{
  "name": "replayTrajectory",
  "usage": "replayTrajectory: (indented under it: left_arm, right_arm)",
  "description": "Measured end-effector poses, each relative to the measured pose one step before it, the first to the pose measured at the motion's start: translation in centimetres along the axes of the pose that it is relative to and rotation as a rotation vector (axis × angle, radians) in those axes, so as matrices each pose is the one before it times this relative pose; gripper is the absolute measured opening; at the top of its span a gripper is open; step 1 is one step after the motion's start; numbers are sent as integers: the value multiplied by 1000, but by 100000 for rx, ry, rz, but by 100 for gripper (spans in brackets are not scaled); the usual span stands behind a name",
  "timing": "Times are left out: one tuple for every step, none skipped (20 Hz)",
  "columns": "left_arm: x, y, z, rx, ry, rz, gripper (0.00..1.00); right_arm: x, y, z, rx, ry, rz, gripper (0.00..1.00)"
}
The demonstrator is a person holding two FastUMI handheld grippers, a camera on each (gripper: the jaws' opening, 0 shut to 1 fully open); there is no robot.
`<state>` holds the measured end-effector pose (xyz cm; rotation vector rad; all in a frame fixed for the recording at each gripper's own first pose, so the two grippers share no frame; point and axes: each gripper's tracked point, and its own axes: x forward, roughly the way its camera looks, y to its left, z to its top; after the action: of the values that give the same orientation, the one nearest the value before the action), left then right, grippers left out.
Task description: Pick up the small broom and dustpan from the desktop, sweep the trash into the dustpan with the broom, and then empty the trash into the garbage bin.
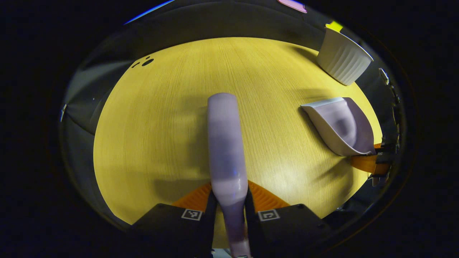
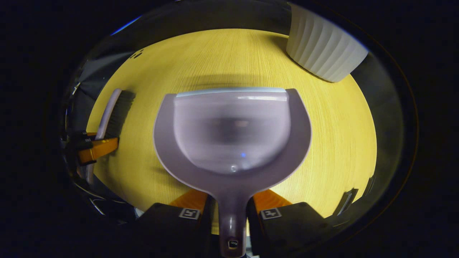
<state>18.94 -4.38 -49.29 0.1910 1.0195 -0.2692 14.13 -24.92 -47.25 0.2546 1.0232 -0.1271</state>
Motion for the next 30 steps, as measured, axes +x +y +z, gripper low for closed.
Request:
replayTrajectory:
  left_arm:
    - [-252,-282,215,-2316,-1446,-1472,60]
    - [-1005,-117,673,-2313,-2235,-1131,80]
    - [-142,-70,-33,-925,-2839,69,100]
    - [-792,208,647,-49,-3747,585,98]
    - [-920,69,831,332,-4262,738,96]
    - [-1036,-158,966,346,-4828,553,96]
    - [-1245,29,765,415,-5429,622,96]
    - [-1527,18,1069,263,-6324,376,96]
    - [-1453,-142,1551,-39,-7285,-58,96]
    - [-1078,64,2021,125,-7665,270,96]
    - [-1346,51,1979,296,-7835,937,96]
    - [-1186,57,1774,535,-8019,772,96]
    - [-1385,27,1932,954,-7728,698,96]
    - [-1488,-11,1692,1109,-7169,538,96]
    - [-1251,-143,1438,1030,-5834,508,96]
    - [-1310,-211,1465,880,-4791,341,96]
    - [-1134,-51,1282,846,-3576,634,96]
    - [-861,-81,666,445,-2879,667,96]
    - [-782,-236,810,-501,-2542,418,96]
    - [-592,-253,447,-1572,-1271,809,96]
    - [-757,-35,274,-2370,-156,1445,96]
    - [-791,212,-263,-3112,697,1889,96]
    - [-663,-452,-422,-3590,1537,-1010,96]
    - [-545,-632,-928,-2784,2381,-2134,96]
    - [-297,-257,-820,-951,2554,-1674,96]
    - [68,79,-596,414,1941,-1046,96]
    - [92,12,-373,549,1658,-362,96]
    - [135,-166,-451,-337,1607,-408,96]
    - [67,-405,-190,-604,882,-1153,96]
    - [280,-270,-275,257,498,-763,96]
  right_arm:
    - [-192,27,476,1045,-2242,54,65]
    - [-398,-410,356,659,-1770,-1622,82]
    - [-464,-197,229,-100,-2524,-859,99]
    - [-753,-169,189,-15,-2873,-1120,100]
    - [-860,-16,456,95,-3536,-940,100]
    - [-830,-75,553,147,-2976,-600,100]
    - [-1206,-97,1002,566,-4133,-608,100]
    - [-1056,-244,1565,1125,-4537,-646,100]
    - [-960,-213,1740,1466,-4985,-536,100]
    - [-1084,31,1422,1267,-5242,-588,100]
    - [-991,-91,1392,1015,-4786,-430,100]
    - [-982,-313,1090,835,-3570,-867,100]
    - [-1215,-11,1367,889,-3877,-860,100]
    - [-1141,77,1623,781,-5316,-375,100]
    - [-1111,120,1793,410,-5805,-163,100]
    - [-1144,280,1685,347,-6161,414,100]
    - [-941,507,1494,258,-5072,1623,100]
    - [-1091,481,826,1382,-2894,1418,99]
    - [-897,445,841,2532,-3463,1160,100]
    - [-839,468,923,2404,-4177,1283,99]
    - [-884,223,850,1535,-4154,1150,99]
    - [-799,62,435,287,-2794,294,99]
    - [-653,-110,186,-555,-1446,313,99]
    - [-375,139,-672,-1172,582,460,99]
    - [-2,-3,-1136,-1312,2360,-121,99]
    - [-100,-214,-1491,-831,3558,-299,99]
    - [-182,-63,-1855,388,3837,46,99]
    - [-455,312,-1792,1280,3249,697,100]
    - [180,536,-1326,1301,3014,1070,100]
    - [361,207,-1306,942,2821,797,99]
